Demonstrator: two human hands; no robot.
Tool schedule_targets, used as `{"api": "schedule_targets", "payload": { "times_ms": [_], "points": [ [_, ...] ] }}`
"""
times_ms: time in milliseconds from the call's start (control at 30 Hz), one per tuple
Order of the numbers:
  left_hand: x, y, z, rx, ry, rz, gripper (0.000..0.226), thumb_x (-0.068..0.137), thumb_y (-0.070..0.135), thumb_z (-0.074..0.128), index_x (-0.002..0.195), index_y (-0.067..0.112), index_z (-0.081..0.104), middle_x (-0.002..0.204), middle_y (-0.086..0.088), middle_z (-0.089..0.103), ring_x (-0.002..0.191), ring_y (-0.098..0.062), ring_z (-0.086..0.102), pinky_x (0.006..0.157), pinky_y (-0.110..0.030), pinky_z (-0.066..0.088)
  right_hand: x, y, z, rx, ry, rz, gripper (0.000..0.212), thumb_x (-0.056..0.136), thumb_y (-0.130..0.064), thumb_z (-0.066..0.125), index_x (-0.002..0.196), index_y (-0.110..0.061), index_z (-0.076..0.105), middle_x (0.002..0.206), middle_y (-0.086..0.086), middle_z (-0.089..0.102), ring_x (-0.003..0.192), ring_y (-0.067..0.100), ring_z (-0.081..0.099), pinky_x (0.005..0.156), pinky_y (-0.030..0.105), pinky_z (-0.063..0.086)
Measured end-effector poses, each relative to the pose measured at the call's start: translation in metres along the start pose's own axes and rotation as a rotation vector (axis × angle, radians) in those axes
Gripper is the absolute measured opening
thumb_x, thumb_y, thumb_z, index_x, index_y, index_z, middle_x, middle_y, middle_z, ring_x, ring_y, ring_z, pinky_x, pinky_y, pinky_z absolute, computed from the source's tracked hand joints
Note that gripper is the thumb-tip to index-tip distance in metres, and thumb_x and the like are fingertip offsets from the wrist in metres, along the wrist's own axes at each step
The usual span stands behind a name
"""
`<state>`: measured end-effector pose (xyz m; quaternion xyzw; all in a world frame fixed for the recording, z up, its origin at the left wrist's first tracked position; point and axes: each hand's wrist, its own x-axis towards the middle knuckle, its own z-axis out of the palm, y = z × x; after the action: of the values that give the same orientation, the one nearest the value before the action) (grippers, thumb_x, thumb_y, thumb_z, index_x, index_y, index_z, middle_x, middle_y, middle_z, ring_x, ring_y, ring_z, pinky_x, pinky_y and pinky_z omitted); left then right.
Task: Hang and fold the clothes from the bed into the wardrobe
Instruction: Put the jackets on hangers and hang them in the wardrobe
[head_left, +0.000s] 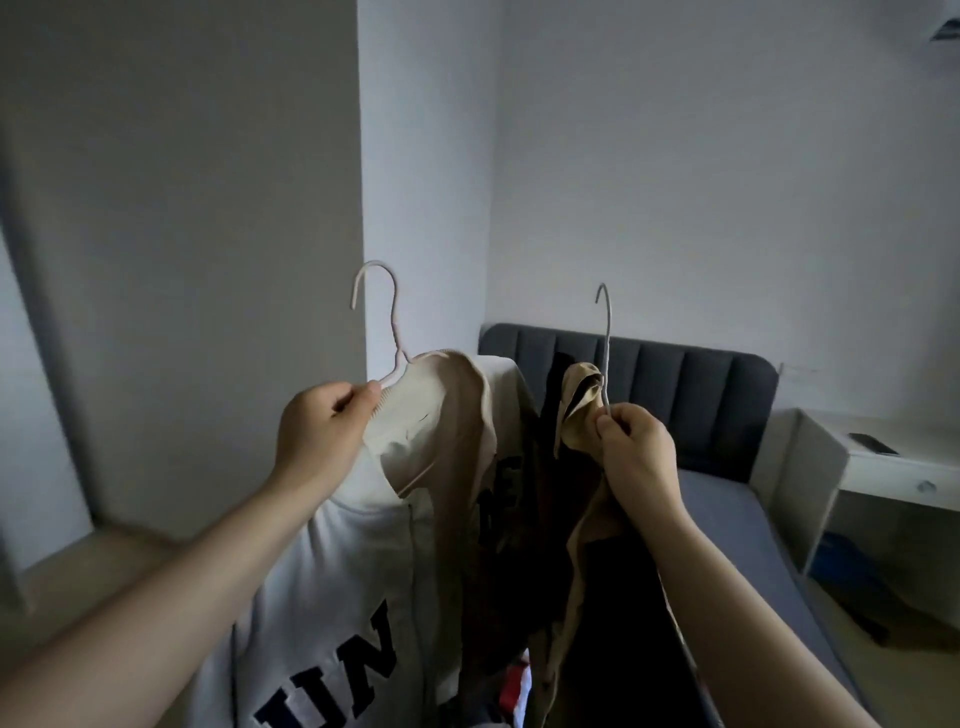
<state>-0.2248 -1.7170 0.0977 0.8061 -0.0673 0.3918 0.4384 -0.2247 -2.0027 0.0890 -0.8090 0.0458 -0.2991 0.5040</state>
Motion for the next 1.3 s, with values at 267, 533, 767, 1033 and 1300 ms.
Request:
{"api": "schedule_targets", "payload": {
  "times_ms": [267, 533, 767, 1033, 1300],
  "points": [
    [-0.027, -0.019, -0.077, 0.18, 0.168, -0.127, 0.048, 0.092, 0.026, 0.06, 0.051, 0.007, 0.043, 0.045, -0.001, 0.033, 0.047, -0.013, 0.032, 0.046, -0.023, 0.025, -0.021, -0.023, 0.068, 0.021, -0.244, -0.022, 0.02, 0.098, -0.025, 0.048, 0.095, -0.014, 0.065, 0.08, 0.001, 0.063, 0.075, 0.021, 0.056, 0.073, 0.042, 0.047],
    [-0.037, -0.059, -0.17, 0.165, 0.325, -0.287, 0.049, 0.082, 0.042, 0.059, 0.053, 0.004, 0.047, 0.044, -0.001, 0.035, 0.05, -0.02, 0.035, 0.052, -0.032, 0.026, -0.059, -0.076, 0.161, 0.103, -0.417, -0.147, 0.021, 0.098, -0.02, 0.049, 0.085, -0.012, 0.064, 0.072, -0.001, 0.06, 0.064, 0.014, 0.053, 0.051, 0.024, 0.036],
    [-0.033, -0.101, -0.251, 0.187, 0.393, -0.305, 0.044, 0.089, 0.035, 0.059, 0.062, -0.001, 0.058, 0.05, -0.004, 0.044, 0.052, -0.019, 0.039, 0.055, -0.029, 0.03, -0.098, -0.125, 0.243, 0.164, -0.475, -0.201, 0.02, 0.096, -0.014, 0.05, 0.083, -0.013, 0.064, 0.072, -0.003, 0.06, 0.064, 0.011, 0.052, 0.053, 0.024, 0.036],
    [-0.032, -0.148, -0.334, 0.329, 0.492, -0.391, 0.037, 0.093, 0.028, 0.055, 0.06, 0.011, 0.06, 0.051, 0.001, 0.053, 0.056, -0.017, 0.05, 0.055, -0.028, 0.034, -0.148, -0.172, 0.334, 0.232, -0.52, -0.225, 0.018, 0.095, -0.014, 0.052, 0.082, -0.015, 0.064, 0.07, -0.006, 0.06, 0.064, 0.007, 0.052, 0.049, 0.013, 0.036],
    [-0.037, -0.197, -0.394, 0.436, 0.568, -0.473, 0.039, 0.094, 0.025, 0.054, 0.076, -0.008, 0.064, 0.077, -0.025, 0.065, 0.077, -0.038, 0.061, 0.067, -0.04, 0.043, -0.174, -0.211, 0.424, 0.353, -0.659, -0.281, 0.023, 0.094, -0.013, 0.053, 0.075, -0.008, 0.063, 0.064, -0.001, 0.057, 0.057, 0.007, 0.049, 0.047, 0.011, 0.036]
  ]
}}
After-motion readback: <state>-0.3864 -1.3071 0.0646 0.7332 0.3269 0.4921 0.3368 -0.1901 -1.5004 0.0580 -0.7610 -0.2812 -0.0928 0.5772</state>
